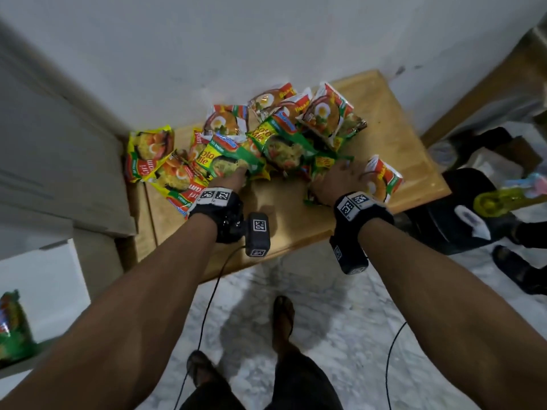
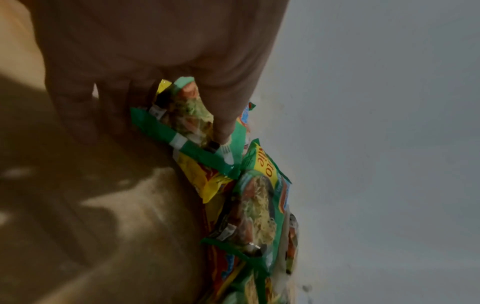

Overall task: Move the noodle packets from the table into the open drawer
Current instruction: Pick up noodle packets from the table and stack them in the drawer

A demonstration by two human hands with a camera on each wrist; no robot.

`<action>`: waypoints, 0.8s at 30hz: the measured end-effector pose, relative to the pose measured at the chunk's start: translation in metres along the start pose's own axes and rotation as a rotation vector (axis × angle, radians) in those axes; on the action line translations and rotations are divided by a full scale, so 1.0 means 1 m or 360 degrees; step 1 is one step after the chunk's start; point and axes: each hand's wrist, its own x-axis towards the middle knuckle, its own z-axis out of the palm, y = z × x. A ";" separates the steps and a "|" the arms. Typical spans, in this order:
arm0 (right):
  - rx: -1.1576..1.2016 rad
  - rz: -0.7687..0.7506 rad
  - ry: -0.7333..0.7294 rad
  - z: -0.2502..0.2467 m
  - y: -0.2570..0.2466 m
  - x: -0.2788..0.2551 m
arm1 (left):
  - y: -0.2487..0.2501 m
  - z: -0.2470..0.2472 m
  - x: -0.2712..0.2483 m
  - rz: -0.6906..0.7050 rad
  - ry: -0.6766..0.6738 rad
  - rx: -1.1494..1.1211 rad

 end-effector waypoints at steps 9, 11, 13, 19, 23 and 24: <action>0.0251 0.0087 0.0300 -0.006 -0.008 0.000 | -0.012 0.006 0.042 -0.0149 -0.0029 -0.0502; 0.0396 0.0030 0.0182 -0.015 -0.009 -0.008 | -0.017 0.005 0.039 -0.0217 -0.0084 -0.0875; 0.0519 0.0009 0.0150 -0.024 -0.009 -0.015 | -0.014 -0.001 0.019 -0.0215 -0.0090 -0.1138; 0.1025 0.0092 0.0116 -0.049 -0.014 -0.050 | -0.024 -0.033 -0.041 -0.0078 0.0062 -0.1370; 0.1160 0.0006 0.0266 -0.062 -0.023 -0.099 | -0.053 -0.072 -0.095 0.0063 -0.0057 -0.1465; 0.1227 -0.0031 0.0283 -0.064 -0.029 -0.116 | -0.064 -0.083 -0.110 0.0087 -0.0102 -0.1488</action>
